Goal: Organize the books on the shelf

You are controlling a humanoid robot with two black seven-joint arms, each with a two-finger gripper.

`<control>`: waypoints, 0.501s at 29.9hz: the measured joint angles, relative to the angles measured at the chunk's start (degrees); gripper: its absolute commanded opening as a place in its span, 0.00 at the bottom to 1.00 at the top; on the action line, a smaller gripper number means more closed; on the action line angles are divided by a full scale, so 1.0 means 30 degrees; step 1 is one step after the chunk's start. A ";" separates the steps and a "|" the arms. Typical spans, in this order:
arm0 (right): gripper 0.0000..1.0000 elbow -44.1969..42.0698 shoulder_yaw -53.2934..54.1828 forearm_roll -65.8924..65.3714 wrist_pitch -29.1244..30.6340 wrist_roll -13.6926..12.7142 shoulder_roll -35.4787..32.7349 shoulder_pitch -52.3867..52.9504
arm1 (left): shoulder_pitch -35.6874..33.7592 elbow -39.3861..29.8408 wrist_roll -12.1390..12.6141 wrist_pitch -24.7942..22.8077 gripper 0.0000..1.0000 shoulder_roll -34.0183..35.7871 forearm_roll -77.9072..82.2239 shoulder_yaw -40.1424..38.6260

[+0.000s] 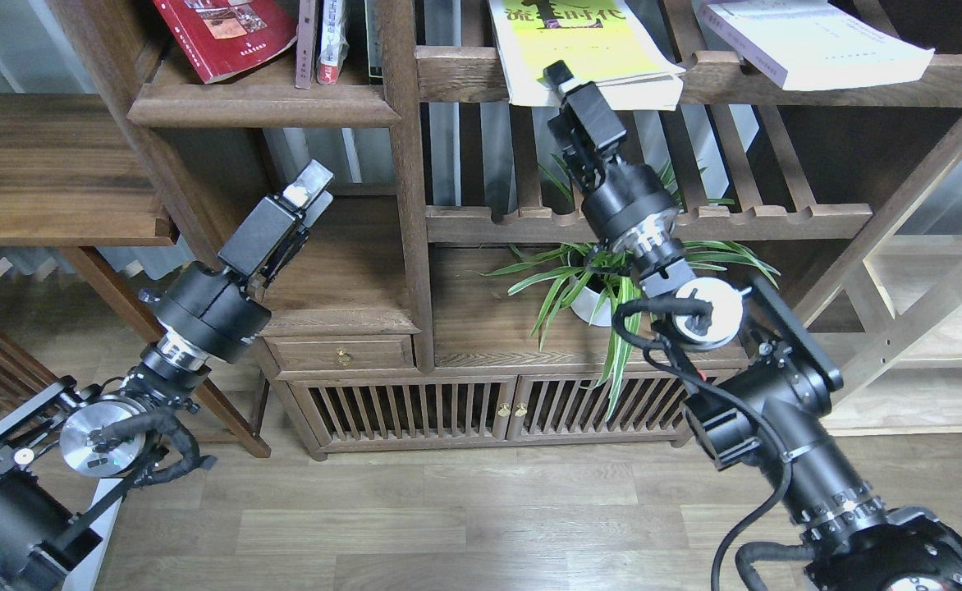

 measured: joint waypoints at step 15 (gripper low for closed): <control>0.03 -0.0477 0.1238 0.0154 0.2981 0.0578 0.0000 -0.0359 | 0.0034 0.0964 0.0036 0.0000 0.97 -0.0096 0.0156 0.0276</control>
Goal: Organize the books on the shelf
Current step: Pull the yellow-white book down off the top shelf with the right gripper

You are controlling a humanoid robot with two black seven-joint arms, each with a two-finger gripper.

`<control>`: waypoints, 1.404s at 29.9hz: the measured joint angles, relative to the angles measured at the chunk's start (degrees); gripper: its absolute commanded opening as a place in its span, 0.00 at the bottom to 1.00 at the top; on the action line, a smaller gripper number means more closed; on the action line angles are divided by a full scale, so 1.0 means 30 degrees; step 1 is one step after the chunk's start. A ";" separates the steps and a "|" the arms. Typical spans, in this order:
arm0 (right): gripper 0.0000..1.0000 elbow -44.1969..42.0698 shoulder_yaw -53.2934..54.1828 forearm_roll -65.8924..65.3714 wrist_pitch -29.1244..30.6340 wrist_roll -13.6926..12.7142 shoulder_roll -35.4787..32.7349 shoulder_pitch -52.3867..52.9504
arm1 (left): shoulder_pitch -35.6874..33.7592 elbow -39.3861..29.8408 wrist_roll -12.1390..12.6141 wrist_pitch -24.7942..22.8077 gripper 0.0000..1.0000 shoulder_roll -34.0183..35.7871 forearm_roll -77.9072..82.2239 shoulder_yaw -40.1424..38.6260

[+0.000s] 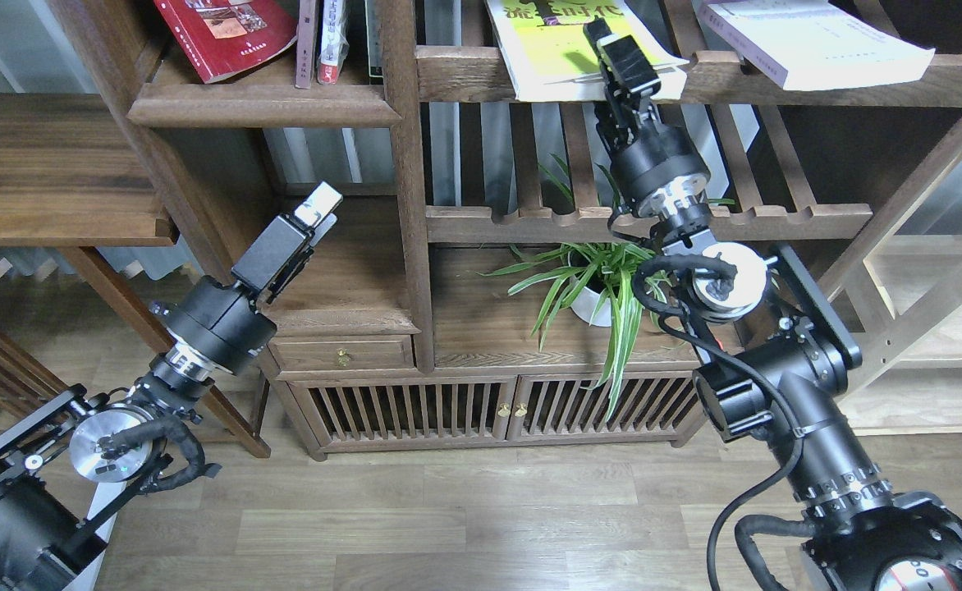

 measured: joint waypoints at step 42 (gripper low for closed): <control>0.03 0.2938 -0.4933 0.0740 0.5330 0.0872 0.0001 -0.4921 | -0.3992 0.4482 -0.0029 0.0000 0.97 -0.5534 -0.1214 -0.0001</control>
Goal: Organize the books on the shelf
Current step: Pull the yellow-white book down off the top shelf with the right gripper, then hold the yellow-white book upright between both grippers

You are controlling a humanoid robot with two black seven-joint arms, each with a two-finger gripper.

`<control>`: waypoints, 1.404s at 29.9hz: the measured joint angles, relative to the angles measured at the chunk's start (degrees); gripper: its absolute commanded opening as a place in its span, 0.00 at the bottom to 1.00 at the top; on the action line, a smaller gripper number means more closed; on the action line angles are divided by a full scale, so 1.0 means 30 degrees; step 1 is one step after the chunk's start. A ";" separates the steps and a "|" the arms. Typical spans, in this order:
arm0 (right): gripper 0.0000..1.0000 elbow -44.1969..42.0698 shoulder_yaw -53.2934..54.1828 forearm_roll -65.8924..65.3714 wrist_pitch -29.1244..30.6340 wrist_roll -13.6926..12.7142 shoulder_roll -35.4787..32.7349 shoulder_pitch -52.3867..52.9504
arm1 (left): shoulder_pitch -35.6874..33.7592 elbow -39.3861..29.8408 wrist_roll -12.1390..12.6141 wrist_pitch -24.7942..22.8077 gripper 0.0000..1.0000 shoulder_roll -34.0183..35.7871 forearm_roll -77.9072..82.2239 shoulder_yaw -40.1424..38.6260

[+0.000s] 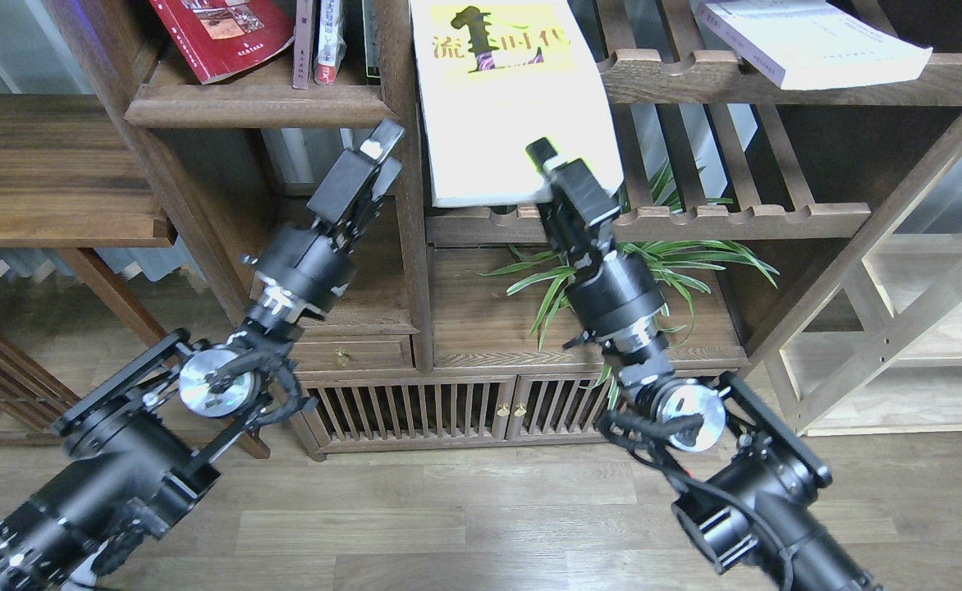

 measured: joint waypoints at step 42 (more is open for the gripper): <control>0.03 0.0406 0.0729 -0.0048 -0.0010 -0.0167 0.0003 -0.0858 | -0.1907 0.1615 0.5480 0.0001 0.26 -0.1467 -0.1675 -0.0223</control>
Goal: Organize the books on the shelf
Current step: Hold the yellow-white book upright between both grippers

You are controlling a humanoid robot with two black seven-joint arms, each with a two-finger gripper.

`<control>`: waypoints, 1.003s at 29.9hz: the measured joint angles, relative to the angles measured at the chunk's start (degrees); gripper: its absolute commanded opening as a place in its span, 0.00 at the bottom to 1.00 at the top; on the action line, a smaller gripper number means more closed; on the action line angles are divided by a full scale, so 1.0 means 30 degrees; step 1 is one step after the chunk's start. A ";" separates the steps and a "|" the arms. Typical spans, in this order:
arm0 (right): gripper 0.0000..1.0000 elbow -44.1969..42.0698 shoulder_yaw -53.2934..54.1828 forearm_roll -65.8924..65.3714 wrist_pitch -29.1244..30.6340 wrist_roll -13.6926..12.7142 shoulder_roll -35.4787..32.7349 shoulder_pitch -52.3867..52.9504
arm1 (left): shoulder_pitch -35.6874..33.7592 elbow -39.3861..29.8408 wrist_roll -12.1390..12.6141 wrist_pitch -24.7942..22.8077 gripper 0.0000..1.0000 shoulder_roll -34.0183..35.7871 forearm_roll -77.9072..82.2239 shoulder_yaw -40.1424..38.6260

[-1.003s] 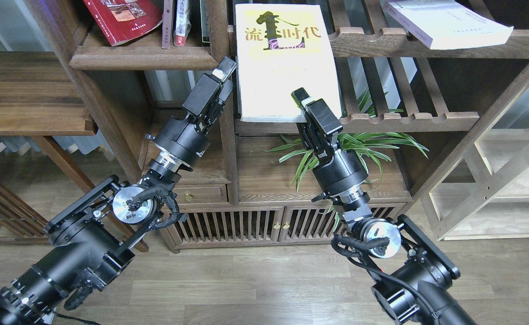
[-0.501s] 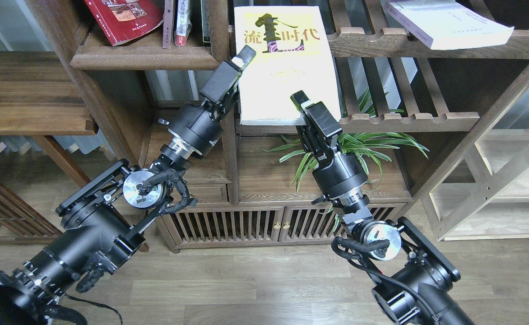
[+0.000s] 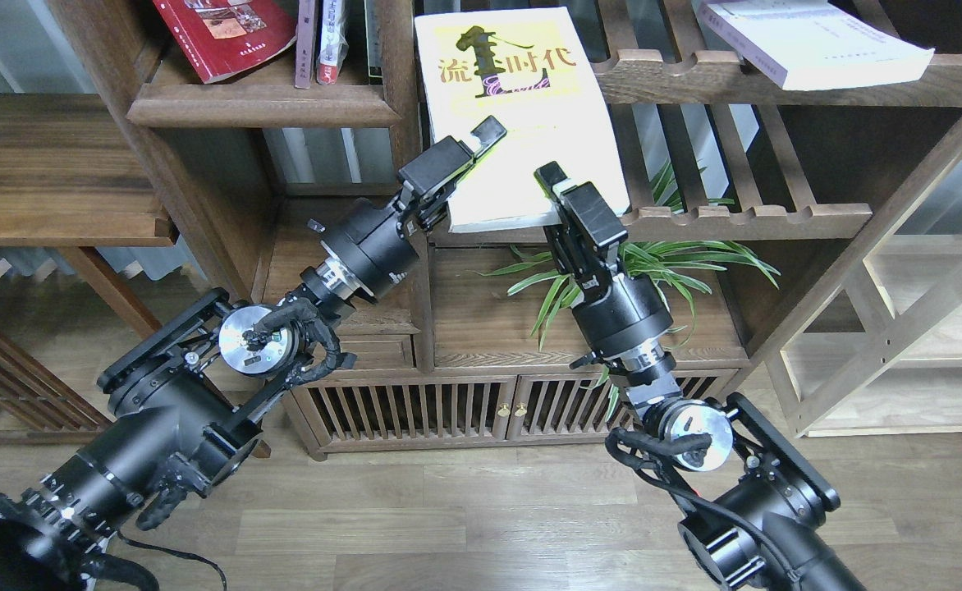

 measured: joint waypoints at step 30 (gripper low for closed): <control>0.61 -0.0232 0.2664 0.0036 0.0000 0.0155 -0.0003 -0.0503 | 0.0111 -0.0106 0.0040 0.0002 0.02 0.0591 0.0277 0.0000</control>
